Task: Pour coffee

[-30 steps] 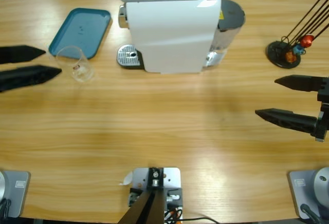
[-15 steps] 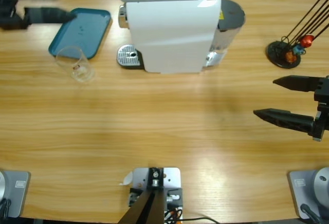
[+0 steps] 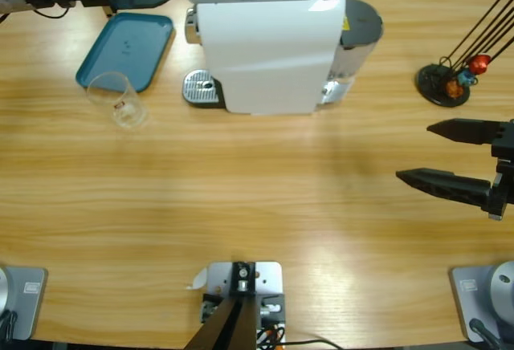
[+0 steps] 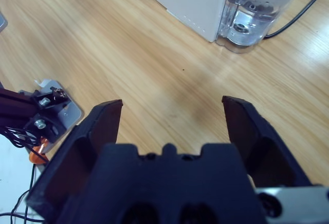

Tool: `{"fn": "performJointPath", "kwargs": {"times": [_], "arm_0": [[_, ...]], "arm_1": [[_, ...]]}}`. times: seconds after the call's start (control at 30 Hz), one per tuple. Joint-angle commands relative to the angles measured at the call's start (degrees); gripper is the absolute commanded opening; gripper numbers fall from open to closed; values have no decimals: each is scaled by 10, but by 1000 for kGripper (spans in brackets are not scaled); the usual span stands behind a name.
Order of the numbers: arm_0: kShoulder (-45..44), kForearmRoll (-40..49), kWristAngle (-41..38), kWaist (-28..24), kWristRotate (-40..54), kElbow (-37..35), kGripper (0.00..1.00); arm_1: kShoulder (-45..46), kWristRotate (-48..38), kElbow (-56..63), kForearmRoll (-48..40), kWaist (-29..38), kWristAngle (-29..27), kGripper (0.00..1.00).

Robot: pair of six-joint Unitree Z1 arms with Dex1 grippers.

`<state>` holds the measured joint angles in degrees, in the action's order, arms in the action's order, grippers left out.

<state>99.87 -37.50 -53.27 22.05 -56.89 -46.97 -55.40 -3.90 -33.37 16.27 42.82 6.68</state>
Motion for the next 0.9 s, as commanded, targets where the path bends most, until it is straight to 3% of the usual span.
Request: {"fn": "performJointPath", "kwargs": {"times": [0.03,0.6,0.67,0.7,0.73,0.8,0.87,0.9], "arm_0": [[38,-31,-12,7,-20,-7,918],[67,-51,-12,33,-23,-11,907],[68,-51,-12,30,-23,-10,748],[70,-51,-12,29,-22,-10,595],[72,-52,-12,28,-22,-10,505],[74,-53,-14,26,-21,-11,472],[73,-53,-19,23,-22,-9,318],[72,-53,-22,22,-22,-8,309]], "arm_1": [[7,-6,19,-7,6,-7,835],[16,-8,22,-8,9,-7,835],[17,-9,22,-8,9,-6,835],[16,-9,22,-8,9,-6,835],[14,-10,22,-8,9,-6,835],[9,-12,22,-8,9,-6,835],[8,-12,22,-8,9,-6,835],[9,-12,22,-8,9,-6,835]]}}
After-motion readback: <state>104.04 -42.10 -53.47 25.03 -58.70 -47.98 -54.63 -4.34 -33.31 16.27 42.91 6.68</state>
